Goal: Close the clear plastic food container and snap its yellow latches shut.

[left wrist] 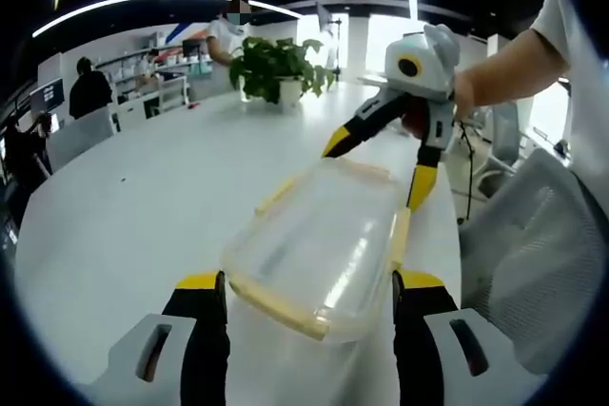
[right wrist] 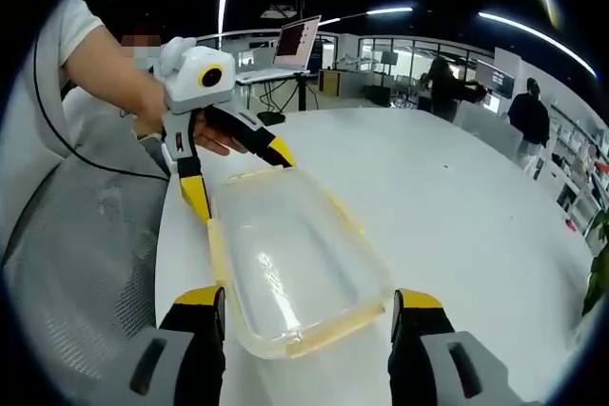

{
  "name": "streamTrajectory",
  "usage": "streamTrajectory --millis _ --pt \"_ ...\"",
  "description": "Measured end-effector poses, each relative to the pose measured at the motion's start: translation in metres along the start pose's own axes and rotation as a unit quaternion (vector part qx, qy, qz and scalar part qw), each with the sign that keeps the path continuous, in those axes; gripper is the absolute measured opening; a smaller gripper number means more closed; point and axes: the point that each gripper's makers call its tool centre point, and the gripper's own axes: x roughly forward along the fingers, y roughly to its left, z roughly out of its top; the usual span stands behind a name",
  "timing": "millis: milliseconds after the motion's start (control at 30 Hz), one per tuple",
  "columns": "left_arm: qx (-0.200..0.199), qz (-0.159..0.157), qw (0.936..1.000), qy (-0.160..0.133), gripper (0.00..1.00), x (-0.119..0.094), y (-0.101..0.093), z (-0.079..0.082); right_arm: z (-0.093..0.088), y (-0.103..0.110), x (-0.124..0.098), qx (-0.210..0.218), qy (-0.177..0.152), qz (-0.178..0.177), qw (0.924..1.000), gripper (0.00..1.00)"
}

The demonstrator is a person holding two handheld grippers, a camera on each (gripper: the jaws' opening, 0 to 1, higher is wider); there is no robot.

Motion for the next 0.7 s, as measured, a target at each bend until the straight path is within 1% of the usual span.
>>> streamTrajectory --millis 133,333,700 --pt "0.000 0.001 1.0000 0.003 0.69 -0.006 0.004 -0.003 0.005 0.002 0.006 -0.001 -0.002 0.001 1.0000 0.69" --pt "-0.003 0.006 0.9999 0.009 0.69 -0.018 0.015 -0.010 0.016 0.005 0.021 -0.005 -0.003 0.005 1.0000 0.69" --pt "-0.009 0.014 0.9997 0.018 0.69 -0.048 0.037 -0.029 0.040 0.018 0.051 -0.010 -0.006 0.011 0.9999 0.69"
